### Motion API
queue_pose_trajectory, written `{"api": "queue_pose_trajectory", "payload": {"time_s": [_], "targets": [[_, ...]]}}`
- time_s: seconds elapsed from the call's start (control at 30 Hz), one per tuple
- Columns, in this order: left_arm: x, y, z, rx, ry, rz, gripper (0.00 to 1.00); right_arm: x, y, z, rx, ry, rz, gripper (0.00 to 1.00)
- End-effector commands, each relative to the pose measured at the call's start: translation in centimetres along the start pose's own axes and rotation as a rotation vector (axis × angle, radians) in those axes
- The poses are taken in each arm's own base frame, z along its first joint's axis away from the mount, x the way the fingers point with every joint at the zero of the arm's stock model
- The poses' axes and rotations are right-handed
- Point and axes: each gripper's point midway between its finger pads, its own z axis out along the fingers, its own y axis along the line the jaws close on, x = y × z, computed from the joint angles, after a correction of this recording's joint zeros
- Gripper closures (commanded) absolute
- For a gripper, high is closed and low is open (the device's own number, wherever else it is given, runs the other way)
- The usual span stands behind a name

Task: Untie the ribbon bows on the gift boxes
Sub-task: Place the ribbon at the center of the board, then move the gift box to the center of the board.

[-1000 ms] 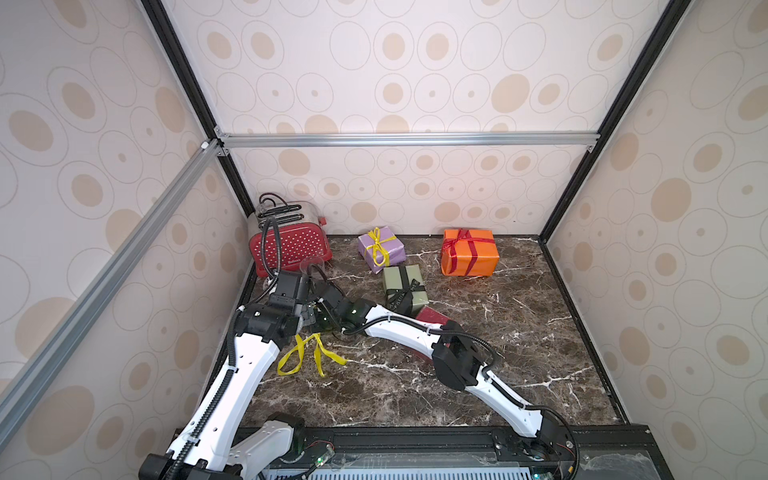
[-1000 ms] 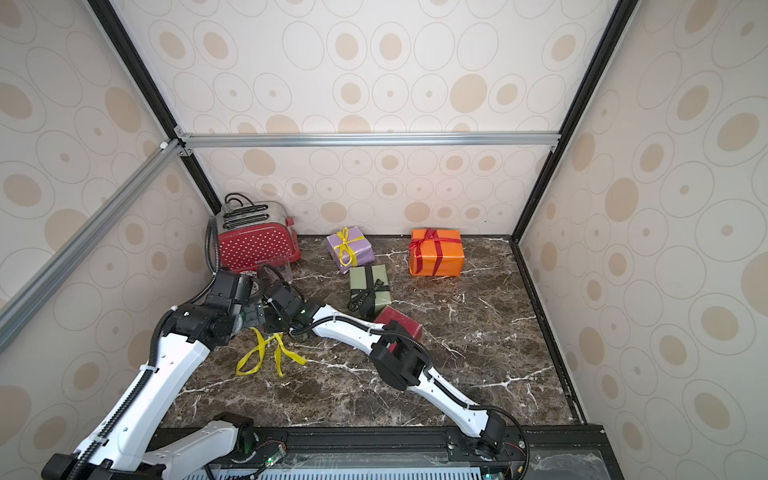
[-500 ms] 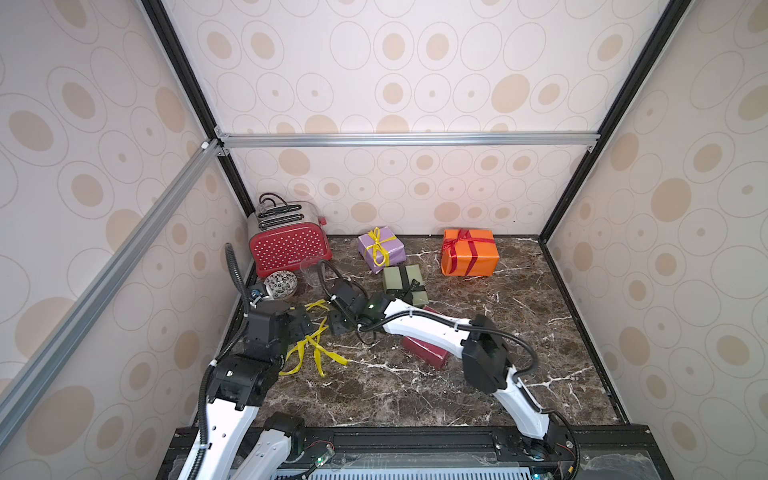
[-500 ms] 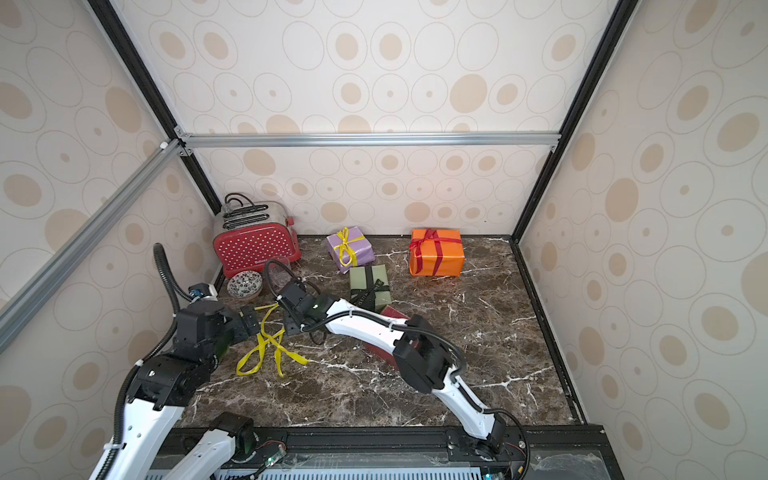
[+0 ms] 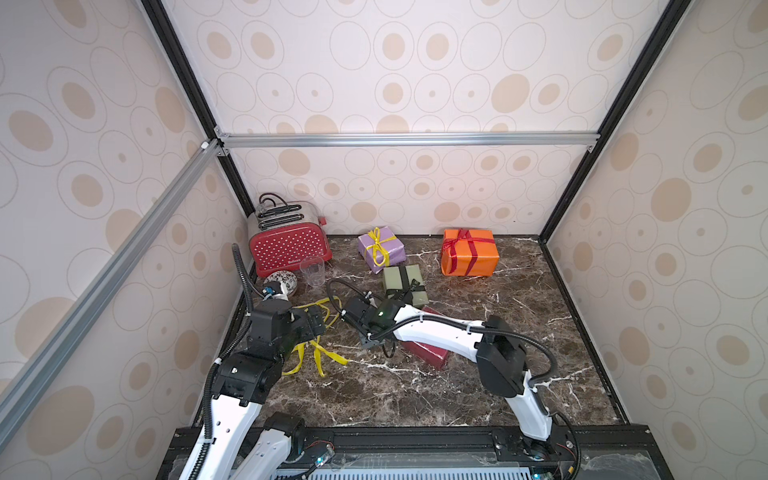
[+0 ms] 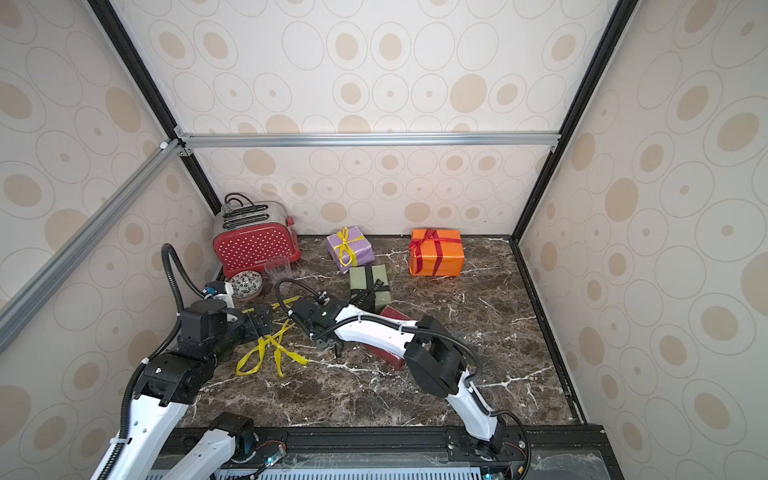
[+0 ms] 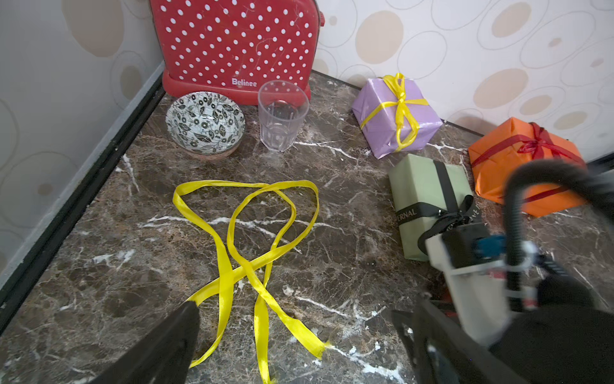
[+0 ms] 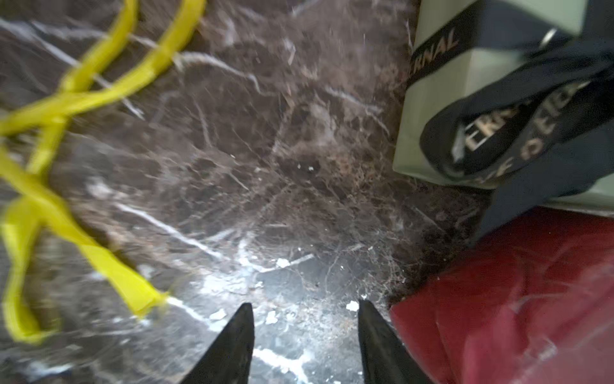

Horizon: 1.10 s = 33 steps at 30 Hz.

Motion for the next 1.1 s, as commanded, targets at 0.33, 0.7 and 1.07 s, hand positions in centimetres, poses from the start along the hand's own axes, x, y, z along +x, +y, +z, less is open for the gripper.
{"api": "queue_pose_trajectory", "payload": {"time_s": [0.33, 0.7, 1.07], "targets": [[-0.3, -1.0, -0.3, 0.058, -0.004, -0.01, 0.01, 6.7, -10.8, 2.4, 0.222, 0.086, 0.043, 0.43], [-0.3, -1.0, -0.5, 0.059, -0.011, -0.012, 0.01, 9.3, -21.7, 1.5, 0.242, 0.121, 0.078, 0.41], [-0.3, -1.1, -0.4, 0.069, -0.01, -0.011, 0.01, 8.4, -31.4, 0.6, 0.232, 0.112, 0.386, 0.41]]}}
